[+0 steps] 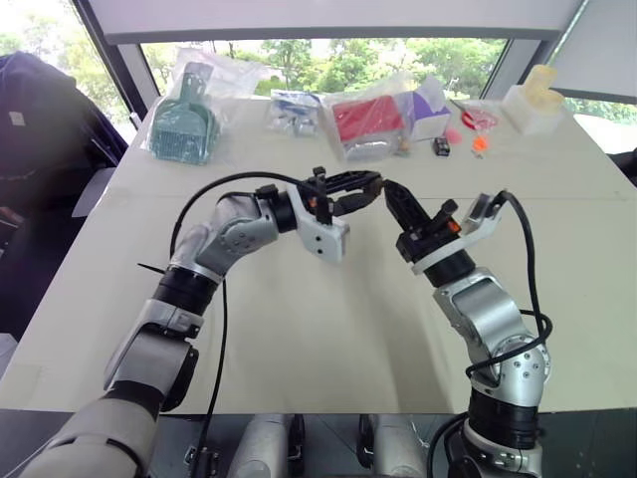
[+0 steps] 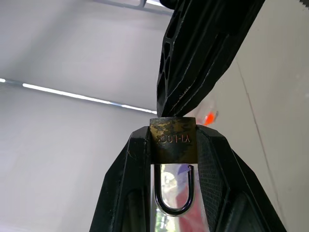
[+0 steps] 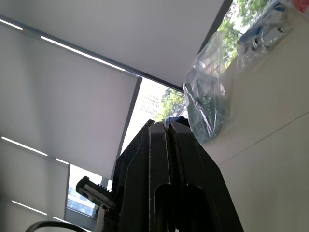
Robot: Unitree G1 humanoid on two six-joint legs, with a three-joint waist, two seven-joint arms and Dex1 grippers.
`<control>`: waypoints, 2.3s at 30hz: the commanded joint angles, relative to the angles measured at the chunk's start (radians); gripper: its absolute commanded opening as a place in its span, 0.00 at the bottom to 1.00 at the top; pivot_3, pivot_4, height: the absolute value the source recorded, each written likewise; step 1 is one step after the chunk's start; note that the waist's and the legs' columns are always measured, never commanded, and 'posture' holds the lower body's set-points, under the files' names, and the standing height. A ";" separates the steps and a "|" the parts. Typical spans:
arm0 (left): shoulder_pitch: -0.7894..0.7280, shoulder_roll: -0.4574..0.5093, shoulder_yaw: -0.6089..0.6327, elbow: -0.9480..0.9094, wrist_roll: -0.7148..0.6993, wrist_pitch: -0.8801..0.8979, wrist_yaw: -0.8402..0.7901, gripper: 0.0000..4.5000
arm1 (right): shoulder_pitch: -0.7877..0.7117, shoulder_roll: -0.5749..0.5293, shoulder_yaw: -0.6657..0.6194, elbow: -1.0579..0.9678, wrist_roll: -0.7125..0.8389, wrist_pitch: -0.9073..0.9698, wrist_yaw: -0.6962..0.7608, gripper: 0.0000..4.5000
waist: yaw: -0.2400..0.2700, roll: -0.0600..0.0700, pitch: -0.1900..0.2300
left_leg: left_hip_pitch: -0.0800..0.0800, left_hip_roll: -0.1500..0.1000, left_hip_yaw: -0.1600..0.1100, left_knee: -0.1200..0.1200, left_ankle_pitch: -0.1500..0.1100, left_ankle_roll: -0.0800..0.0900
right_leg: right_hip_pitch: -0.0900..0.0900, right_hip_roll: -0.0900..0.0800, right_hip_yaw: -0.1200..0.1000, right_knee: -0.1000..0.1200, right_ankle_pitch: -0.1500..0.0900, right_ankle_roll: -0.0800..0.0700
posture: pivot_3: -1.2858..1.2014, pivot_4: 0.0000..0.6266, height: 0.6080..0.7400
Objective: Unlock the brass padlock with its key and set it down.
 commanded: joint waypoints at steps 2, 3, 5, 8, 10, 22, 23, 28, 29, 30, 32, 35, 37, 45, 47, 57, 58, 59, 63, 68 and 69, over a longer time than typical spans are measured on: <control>-0.058 -0.020 -0.049 -0.014 -0.146 -0.016 -0.078 0.16 | -0.003 -0.092 0.018 0.004 -0.132 0.010 0.070 0.01 | -0.008 0.000 0.000 | 0.000 0.000 0.000 0.000 0.000 0.000 | 0.000 0.000 0.000 0.000 0.000 0.000 | 0.52 0.24 0.96; -0.061 -0.016 -0.059 0.005 -0.183 0.006 -0.128 0.16 | -0.002 -0.122 0.023 -0.005 -0.164 0.015 0.105 0.01 | -0.010 0.000 0.000 | 0.000 0.000 0.000 0.000 0.000 0.000 | 0.000 0.000 0.000 0.000 0.000 0.000 | 0.52 0.24 0.96; -0.067 -0.006 -0.073 0.032 -0.235 0.032 -0.201 0.16 | 0.001 -0.182 0.023 -0.017 -0.205 0.023 0.171 0.12 | -0.013 0.000 0.000 | 0.000 0.000 0.001 0.000 0.000 0.000 | 0.000 0.000 0.000 0.000 0.000 0.000 | 0.52 0.24 0.96; -0.077 0.005 -0.080 0.054 -0.294 0.061 -0.272 0.16 | 0.005 -0.288 0.015 -0.034 -0.212 0.074 0.261 0.42 | -0.015 0.000 0.000 | 0.000 0.000 0.001 0.000 0.000 0.000 | 0.000 0.000 0.000 0.000 0.000 0.000 | 0.52 0.24 0.96; -0.081 0.010 -0.080 0.061 -0.313 0.061 -0.293 0.16 | 0.009 -0.358 0.034 -0.044 -0.261 0.107 0.304 0.65 | -0.015 0.000 0.000 | 0.000 0.000 0.001 0.000 0.000 0.000 | -0.001 0.000 0.000 0.000 0.000 0.000 | 0.52 0.24 0.96; -0.070 -0.001 -0.075 0.026 -0.353 0.078 -0.300 0.16 | -0.007 -0.375 0.030 0.008 -0.327 0.107 0.423 0.89 | -0.012 0.000 0.000 | 0.000 0.000 0.001 0.001 0.000 0.001 | 0.000 -0.001 0.000 -0.001 0.000 0.000 | 0.52 0.24 0.96; -0.067 -0.001 -0.075 0.020 -0.355 0.080 -0.300 0.16 | -0.011 -0.372 0.031 0.014 -0.331 0.109 0.425 0.89 | -0.012 0.000 0.000 | 0.000 0.000 0.001 0.001 0.000 0.001 | 0.000 -0.001 0.000 -0.001 0.000 0.000 | 0.52 0.24 0.96; -0.054 0.001 -0.080 -0.008 -0.369 0.089 -0.315 0.16 | -0.027 -0.348 0.032 0.035 -0.341 0.112 0.427 0.77 | -0.012 0.000 0.000 | 0.000 0.000 0.001 0.000 0.000 0.001 | 0.000 -0.001 0.000 0.000 0.000 0.000 | 0.52 0.24 0.96; -0.052 0.002 -0.081 -0.012 -0.371 0.090 -0.317 0.16 | -0.029 -0.343 0.032 0.036 -0.343 0.113 0.426 0.71 | -0.012 0.000 0.000 | 0.000 0.000 0.001 0.000 0.000 0.001 | 0.000 -0.001 0.000 0.000 0.000 0.000 | 0.52 0.24 0.96; -0.050 0.002 -0.081 -0.015 -0.372 0.091 -0.319 0.16 | -0.032 -0.337 0.031 0.037 -0.343 0.112 0.425 0.61 | -0.012 0.000 0.000 | 0.000 0.000 0.001 0.000 0.000 0.001 | 0.000 -0.001 0.000 0.000 0.000 0.000 | 0.52 0.24 0.96; -0.049 0.002 -0.081 -0.017 -0.373 0.093 -0.321 0.16 | -0.037 -0.321 0.028 0.038 -0.338 0.107 0.419 0.38 | -0.012 0.000 0.000 | 0.000 0.000 0.001 0.000 0.000 0.001 | 0.000 -0.001 0.000 0.000 0.000 0.000 | 0.52 0.24 0.96; -0.048 0.002 -0.080 -0.017 -0.374 0.095 -0.323 0.16 | -0.036 -0.306 0.024 0.032 -0.339 0.109 0.415 0.05 | -0.012 0.000 0.000 | 0.000 0.000 0.001 0.000 0.000 0.001 | 0.000 -0.001 0.000 0.000 0.000 0.000 | 0.52 0.24 0.96; -0.050 0.002 -0.080 -0.015 -0.374 0.097 -0.325 0.16 | -0.031 -0.301 0.025 0.027 -0.341 0.112 0.414 0.03 | -0.012 0.000 0.000 | 0.000 0.000 0.001 0.001 0.000 0.001 | 0.000 -0.001 0.000 -0.001 0.000 0.000 | 0.52 0.24 0.96; -0.062 0.010 -0.081 0.002 -0.392 0.155 -0.370 0.45 | -0.015 -0.306 0.034 0.014 -0.353 0.125 0.412 0.03 | -0.012 0.000 0.000 | 0.000 0.000 0.001 0.000 0.000 0.001 | 0.000 -0.001 0.000 0.000 0.000 0.000 | 0.52 0.24 0.96; -0.060 0.031 -0.094 0.008 -0.410 0.206 -0.433 0.65 | -0.012 -0.310 0.032 0.015 -0.362 0.126 0.410 0.03 | -0.012 0.000 0.000 | 0.000 0.000 0.001 0.000 0.000 0.001 | 0.000 -0.001 0.000 0.000 0.000 0.000 | 0.52 0.24 0.96; -0.059 0.022 0.026 -0.097 -0.773 0.747 -0.663 0.81 | -0.016 -0.318 0.008 0.028 -0.387 0.128 0.418 0.03 | -0.014 0.000 0.000 | 0.000 0.001 0.000 0.000 0.000 0.000 | 0.000 0.000 0.000 0.000 0.000 0.001 | 0.52 0.24 0.96; -0.057 0.023 0.031 -0.094 -0.778 0.767 -0.672 0.81 | -0.017 -0.317 0.008 0.028 -0.388 0.128 0.418 0.03 | -0.014 0.000 0.000 | 0.000 0.000 0.000 0.000 0.000 0.000 | 0.000 0.000 0.000 0.000 0.000 0.001 | 0.52 0.24 0.96; -0.056 0.022 0.035 -0.088 -0.777 0.777 -0.675 0.81 | -0.018 -0.317 0.007 0.028 -0.388 0.128 0.418 0.03 | -0.013 0.000 0.000 | 0.000 0.000 0.000 0.000 0.001 -0.001 | 0.000 0.000 0.000 0.000 0.000 0.001 | 0.52 0.24 0.96; -0.067 0.000 0.053 -0.052 -0.767 0.793 -0.654 0.81 | -0.020 -0.316 0.006 0.023 -0.385 0.130 0.417 0.03 | -0.012 0.000 0.000 | 0.000 0.000 0.000 0.001 0.001 -0.002 | 0.001 0.000 0.000 0.000 0.000 0.001 | 0.52 0.24 0.96; -0.087 -0.021 0.054 0.016 -0.732 0.741 -0.640 0.81 | -0.020 -0.310 0.011 0.009 -0.375 0.134 0.415 0.03 | -0.014 0.000 0.000 | 0.000 0.000 0.000 0.000 0.001 -0.002 | 0.001 0.000 0.000 0.000 0.000 0.001 | 0.52 0.24 0.96; -0.093 -0.025 0.053 0.032 -0.724 0.728 -0.637 0.81 | -0.018 -0.310 0.014 0.005 -0.373 0.136 0.418 0.03 | -0.013 0.000 0.000 | 0.000 0.000 0.000 0.000 0.001 -0.002 | 0.001 0.000 0.000 0.000 0.000 0.001 | 0.52 0.24 0.96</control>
